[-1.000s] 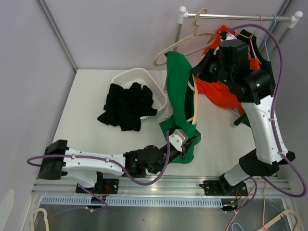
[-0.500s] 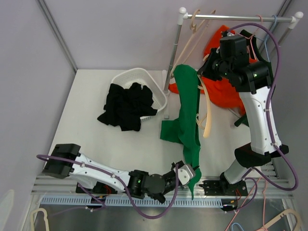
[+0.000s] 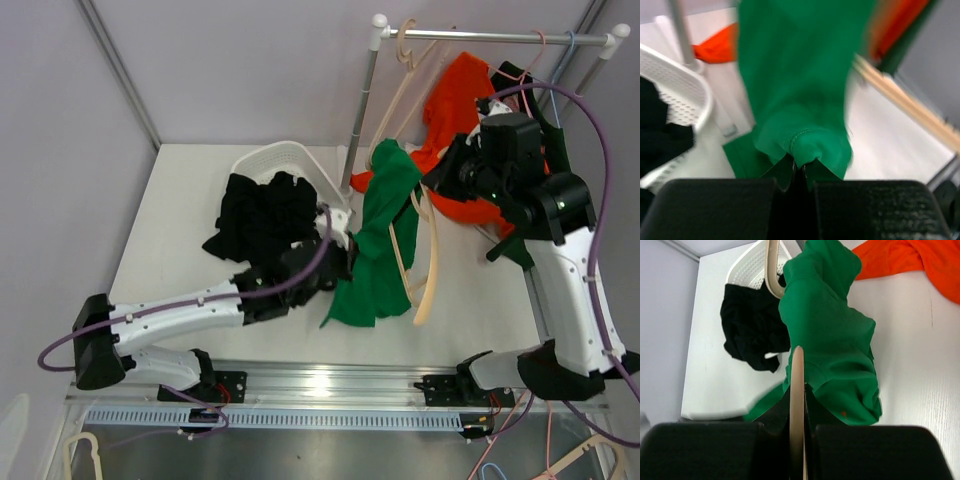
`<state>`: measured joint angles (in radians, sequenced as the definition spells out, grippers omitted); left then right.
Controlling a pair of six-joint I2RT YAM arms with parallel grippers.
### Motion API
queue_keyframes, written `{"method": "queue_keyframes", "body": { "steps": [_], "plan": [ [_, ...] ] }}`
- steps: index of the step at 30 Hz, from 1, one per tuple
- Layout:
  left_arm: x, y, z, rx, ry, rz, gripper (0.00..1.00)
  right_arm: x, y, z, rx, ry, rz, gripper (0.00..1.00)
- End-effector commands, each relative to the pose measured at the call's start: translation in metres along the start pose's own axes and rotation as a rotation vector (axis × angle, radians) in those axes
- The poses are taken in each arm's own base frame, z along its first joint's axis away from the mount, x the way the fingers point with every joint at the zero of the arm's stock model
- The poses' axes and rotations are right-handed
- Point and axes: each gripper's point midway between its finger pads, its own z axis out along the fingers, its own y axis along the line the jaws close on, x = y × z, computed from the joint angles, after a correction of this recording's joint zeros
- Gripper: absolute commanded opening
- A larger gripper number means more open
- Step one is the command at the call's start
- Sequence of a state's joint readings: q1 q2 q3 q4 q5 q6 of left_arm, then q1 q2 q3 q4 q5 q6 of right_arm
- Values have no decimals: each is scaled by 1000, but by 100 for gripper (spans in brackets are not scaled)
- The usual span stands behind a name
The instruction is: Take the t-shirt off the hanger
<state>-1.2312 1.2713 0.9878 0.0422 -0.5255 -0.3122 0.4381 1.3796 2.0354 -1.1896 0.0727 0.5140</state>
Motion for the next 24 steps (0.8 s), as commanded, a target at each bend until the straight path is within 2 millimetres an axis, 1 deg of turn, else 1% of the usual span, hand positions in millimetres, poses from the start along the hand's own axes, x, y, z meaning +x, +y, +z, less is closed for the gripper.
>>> {"method": "queue_keyframes", "body": {
  "steps": [1, 2, 3, 5, 6, 7, 8, 9, 11, 12, 14, 15, 16, 17, 18, 20, 21, 23, 24],
  "plan": [
    [-47, 33, -5, -25, 33, -180, 1, 5, 9, -32, -100, -23, -39, 0],
    [-52, 41, -4, -40, 33, -187, 1, 13, 13, -36, -131, 7, -44, 0],
    [-67, 54, -1, -65, 12, -201, 1, 23, 15, -39, -146, 40, -61, 0],
    [-68, 67, 2, -104, 32, -196, 1, 38, 14, -45, -160, 79, -70, 0],
    [-80, 76, 4, -125, 16, -205, 1, 45, 14, -47, -162, 97, -73, 0],
    [-76, 82, 7, -144, 33, -204, 1, 51, 17, -51, -182, 109, -81, 0],
    [-76, 86, 8, -157, 41, -208, 1, 63, 17, -56, -207, 136, -83, 0],
    [-76, 95, 10, -173, 46, -224, 1, 68, 18, -58, -228, 149, -86, 0],
    [-72, 107, 11, -200, 64, -242, 1, 80, 19, -64, -262, 186, -97, 0],
    [-73, 120, 12, -228, 61, -266, 1, 88, 15, -68, -258, 206, -103, 0],
    [-72, 132, 10, -248, 66, -294, 1, 95, 10, -73, -255, 218, -117, 0],
    [-75, 148, 9, -281, 56, -312, 1, 101, 5, -77, -249, 232, -121, 0],
    [-74, 153, 8, -277, 60, -321, 1, 104, 4, -79, -256, 236, -132, 0],
    [-78, 158, 6, -283, 51, -331, 1, 107, 3, -82, -264, 244, -136, 0],
    [-80, 170, 4, -305, 43, -341, 1, 113, 4, -88, -292, 263, -141, 0],
    [-86, 178, 2, -314, 31, -340, 1, 121, 4, -92, -318, 287, -158, 0],
    [-88, 186, 0, -335, 26, -340, 1, 129, 4, -94, -335, 319, -161, 0],
    [-97, 196, -4, -369, 9, -338, 1, 139, -1, -98, -340, 352, -189, 0],
    [-98, 207, -6, -397, 5, -343, 1, 143, -5, -100, -336, 366, -198, 0]
  ]
}}
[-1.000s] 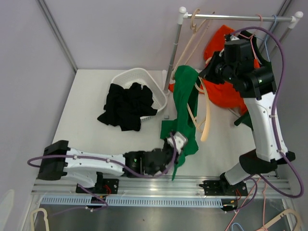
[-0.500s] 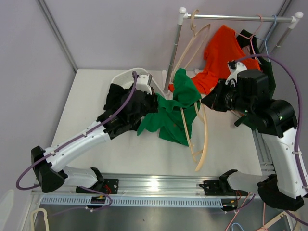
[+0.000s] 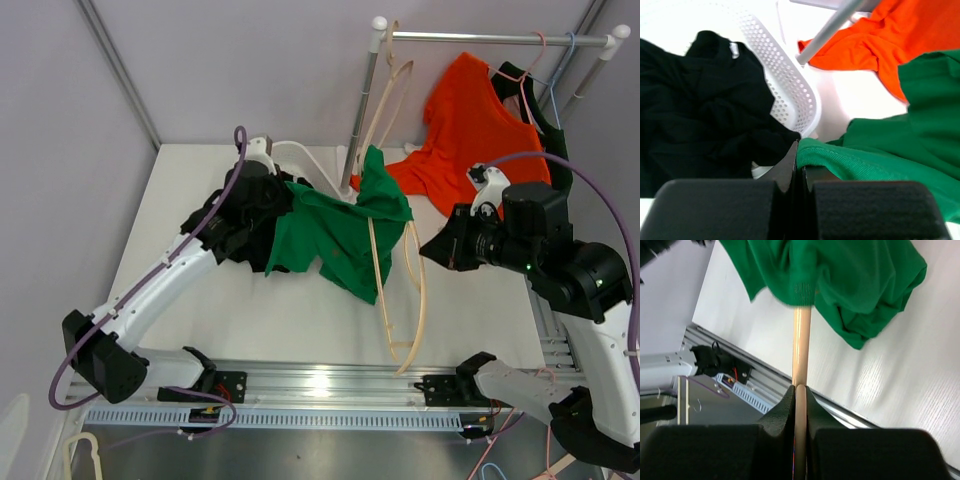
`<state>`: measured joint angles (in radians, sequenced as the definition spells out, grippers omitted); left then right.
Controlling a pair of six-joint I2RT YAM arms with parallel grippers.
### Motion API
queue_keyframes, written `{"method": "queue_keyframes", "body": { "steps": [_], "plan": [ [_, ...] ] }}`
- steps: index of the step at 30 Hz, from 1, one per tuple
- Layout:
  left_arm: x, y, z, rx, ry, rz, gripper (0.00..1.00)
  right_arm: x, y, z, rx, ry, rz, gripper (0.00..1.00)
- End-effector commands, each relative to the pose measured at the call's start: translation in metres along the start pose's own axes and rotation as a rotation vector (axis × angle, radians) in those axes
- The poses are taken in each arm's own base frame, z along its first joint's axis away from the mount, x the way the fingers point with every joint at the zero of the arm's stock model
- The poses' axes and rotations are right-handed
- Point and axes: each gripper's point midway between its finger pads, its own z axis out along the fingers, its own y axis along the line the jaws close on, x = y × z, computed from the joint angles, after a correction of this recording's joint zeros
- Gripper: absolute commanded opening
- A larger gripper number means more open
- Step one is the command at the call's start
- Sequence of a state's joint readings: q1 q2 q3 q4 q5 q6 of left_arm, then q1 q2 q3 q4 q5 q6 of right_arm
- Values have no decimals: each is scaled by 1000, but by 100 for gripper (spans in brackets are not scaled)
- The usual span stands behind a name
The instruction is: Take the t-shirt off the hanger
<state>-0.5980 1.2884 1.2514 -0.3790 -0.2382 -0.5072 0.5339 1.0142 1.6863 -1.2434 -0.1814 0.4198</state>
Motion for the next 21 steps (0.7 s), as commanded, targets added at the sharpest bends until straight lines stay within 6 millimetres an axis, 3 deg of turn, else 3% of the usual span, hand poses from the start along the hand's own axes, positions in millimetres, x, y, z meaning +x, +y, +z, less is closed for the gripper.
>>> {"method": "queue_keyframes", "body": {
  "steps": [1, 6, 12, 14, 16, 21],
  "plan": [
    [-40, 10, -14, -14, -80, -49, 1, 45, 5, -14, -78, 173, -54, 0],
    [-58, 40, -18, -49, -110, -112, 1, 58, 2, -31, -83, 198, -82, 0],
    [-68, 55, -17, -87, -126, -106, 1, 72, 3, -43, -100, 234, -81, 0],
    [-73, 52, -16, -77, -131, -96, 1, 80, -2, -43, -85, 262, -66, 0],
    [-77, 36, -17, 1, -123, -88, 1, 86, -14, -39, -27, 266, -53, 0],
    [-64, 20, -13, 83, -79, -106, 1, 72, -8, -37, -42, 194, -35, 0]
  ]
}}
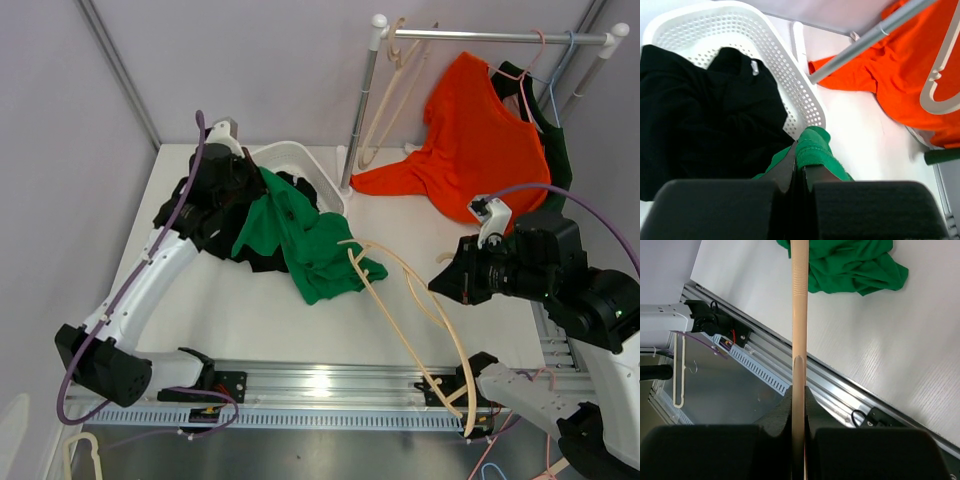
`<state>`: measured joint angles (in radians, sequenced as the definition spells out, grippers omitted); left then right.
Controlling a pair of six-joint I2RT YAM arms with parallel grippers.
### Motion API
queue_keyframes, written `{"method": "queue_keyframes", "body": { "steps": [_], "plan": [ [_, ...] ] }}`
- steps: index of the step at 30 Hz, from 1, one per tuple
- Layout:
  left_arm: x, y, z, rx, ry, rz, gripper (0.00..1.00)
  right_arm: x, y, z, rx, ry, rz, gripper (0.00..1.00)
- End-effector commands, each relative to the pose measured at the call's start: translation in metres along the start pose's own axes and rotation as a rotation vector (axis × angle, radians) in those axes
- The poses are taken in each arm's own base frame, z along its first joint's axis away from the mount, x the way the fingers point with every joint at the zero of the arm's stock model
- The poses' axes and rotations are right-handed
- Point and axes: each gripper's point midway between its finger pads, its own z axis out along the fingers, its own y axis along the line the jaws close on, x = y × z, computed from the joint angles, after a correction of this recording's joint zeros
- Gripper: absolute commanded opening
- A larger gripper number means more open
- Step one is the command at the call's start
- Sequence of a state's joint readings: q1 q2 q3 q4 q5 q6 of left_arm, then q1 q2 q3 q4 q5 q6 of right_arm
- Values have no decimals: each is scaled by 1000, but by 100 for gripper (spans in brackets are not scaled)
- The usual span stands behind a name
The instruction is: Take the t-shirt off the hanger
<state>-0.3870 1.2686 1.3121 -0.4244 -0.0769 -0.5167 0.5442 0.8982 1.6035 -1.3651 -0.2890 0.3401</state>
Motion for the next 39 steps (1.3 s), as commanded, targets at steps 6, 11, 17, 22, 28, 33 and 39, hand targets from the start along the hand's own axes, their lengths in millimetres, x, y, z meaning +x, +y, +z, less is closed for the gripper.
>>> {"method": "queue_keyframes", "body": {
  "steps": [6, 11, 17, 22, 28, 33, 39],
  "plan": [
    [-21, -21, -30, 95, -79, 21, 1, -30, -13, -16, 144, -111, 64, 0],
    [-72, -68, -66, 304, -225, 136, 1, -74, -32, -14, 267, -303, 114, 0],
    [-162, -126, -101, 456, -451, 237, 1, -117, -49, -21, 365, -524, 166, 0],
    [-232, -143, -105, 425, -684, 301, 1, -147, -60, -2, 421, -598, 155, 0],
    [-297, -177, -110, 480, -871, 365, 1, -190, -72, 17, 483, -653, 123, 0],
    [-329, -182, -116, 460, -1012, 370, 1, -224, -83, 18, 490, -729, 120, 0],
    [-345, -151, -70, 377, -1026, 359, 1, -241, -96, 33, 479, -730, 99, 0]
  ]
}}
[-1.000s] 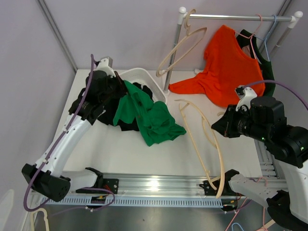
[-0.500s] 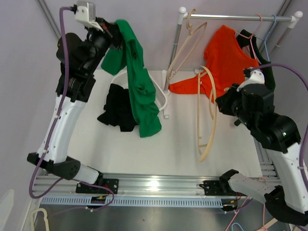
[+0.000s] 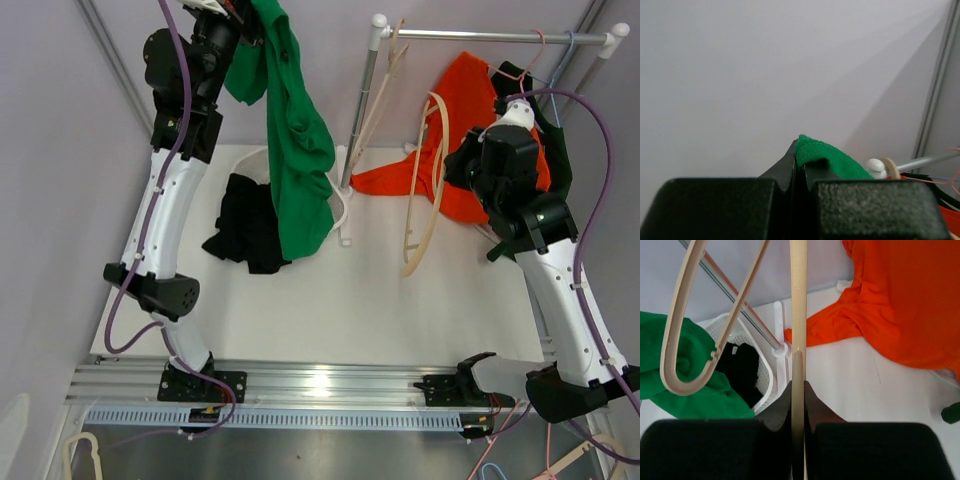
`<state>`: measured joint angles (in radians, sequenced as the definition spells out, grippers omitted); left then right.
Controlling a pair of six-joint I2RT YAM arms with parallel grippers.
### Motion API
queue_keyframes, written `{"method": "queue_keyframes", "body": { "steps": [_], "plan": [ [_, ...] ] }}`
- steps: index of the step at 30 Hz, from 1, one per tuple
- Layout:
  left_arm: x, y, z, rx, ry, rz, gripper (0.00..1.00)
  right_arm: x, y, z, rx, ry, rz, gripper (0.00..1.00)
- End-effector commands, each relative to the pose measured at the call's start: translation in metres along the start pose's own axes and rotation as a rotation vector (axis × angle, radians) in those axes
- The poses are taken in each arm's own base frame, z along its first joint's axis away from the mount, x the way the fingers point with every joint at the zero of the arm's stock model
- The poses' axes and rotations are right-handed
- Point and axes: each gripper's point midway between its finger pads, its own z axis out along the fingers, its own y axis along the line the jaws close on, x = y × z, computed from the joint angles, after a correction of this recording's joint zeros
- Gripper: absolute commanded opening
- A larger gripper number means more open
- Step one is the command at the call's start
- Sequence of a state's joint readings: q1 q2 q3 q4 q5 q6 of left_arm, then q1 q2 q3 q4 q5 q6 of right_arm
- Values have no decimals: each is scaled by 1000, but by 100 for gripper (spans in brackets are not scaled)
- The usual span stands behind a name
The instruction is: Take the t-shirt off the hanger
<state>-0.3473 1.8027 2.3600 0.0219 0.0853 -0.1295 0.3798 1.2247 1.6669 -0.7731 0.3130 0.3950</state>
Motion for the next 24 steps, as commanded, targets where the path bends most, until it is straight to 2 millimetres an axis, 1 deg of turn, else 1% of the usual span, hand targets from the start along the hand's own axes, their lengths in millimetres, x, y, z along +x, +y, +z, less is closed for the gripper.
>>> {"method": "queue_keyframes", "body": {
  "steps": [1, 2, 3, 4, 5, 6, 7, 8, 10, 11, 12, 13, 14, 15, 16, 17, 18, 19, 20, 21, 23, 24],
  "plan": [
    [-31, 28, 7, -45, -121, 30, 1, -44, 17, 0, -83, -127, 19, 0],
    [-28, 37, 8, -58, -115, 36, 1, -49, 15, 2, -86, -133, 16, 0],
    [-20, 42, 10, -74, -96, 33, 1, -52, 17, 3, -99, -133, 13, 0],
    [-6, 53, 9, -117, -55, 27, 1, -50, 21, 12, -107, -111, 4, 0],
    [7, 61, 6, -150, -20, 24, 1, -63, 21, 9, -110, -131, -6, 0],
    [18, 69, 2, -192, 13, 22, 1, -66, 22, 13, -108, -132, -13, 0],
    [42, 81, -5, -261, 98, 11, 1, -64, 23, 25, -103, -113, -21, 0],
    [58, 96, -13, -355, 144, -25, 1, -75, 22, 28, -105, -137, -16, 0],
    [102, 108, -28, -442, 274, -82, 1, -82, 23, 38, -114, -143, -18, 0],
    [128, 115, -44, -502, 369, -101, 1, -82, 27, 52, -127, -142, -18, 0],
    [171, 119, -60, -533, 475, -121, 1, -91, 25, 56, -127, -157, -10, 0],
    [185, 118, -69, -549, 514, -160, 1, -95, 26, 61, -130, -159, -8, 0],
    [220, 118, -87, -572, 604, -185, 1, -90, 26, 79, -130, -138, -11, 0],
    [234, 118, -96, -589, 638, -210, 1, -102, 30, 80, -140, -163, -7, 0],
    [275, 118, -121, -622, 735, -246, 1, -104, 31, 85, -140, -164, -10, 0],
    [289, 115, -131, -626, 775, -272, 1, -108, 33, 95, -146, -169, -12, 0],
    [301, 111, -138, -627, 805, -300, 1, -109, 35, 99, -148, -172, -18, 0],
    [329, 108, -161, -649, 881, -337, 1, -113, 37, 103, -153, -187, -21, 0],
    [340, 102, -170, -645, 915, -365, 1, -115, 37, 107, -152, -194, -21, 0],
    [350, 90, -175, -614, 942, -410, 1, -115, 37, 115, -147, -194, -22, 0],
    [384, 74, -205, -613, 1027, -460, 1, -127, 40, 118, -152, -231, -25, 0],
    [390, 68, -208, -605, 1034, -470, 1, -122, 38, 132, -140, -215, -28, 0]
  ]
}}
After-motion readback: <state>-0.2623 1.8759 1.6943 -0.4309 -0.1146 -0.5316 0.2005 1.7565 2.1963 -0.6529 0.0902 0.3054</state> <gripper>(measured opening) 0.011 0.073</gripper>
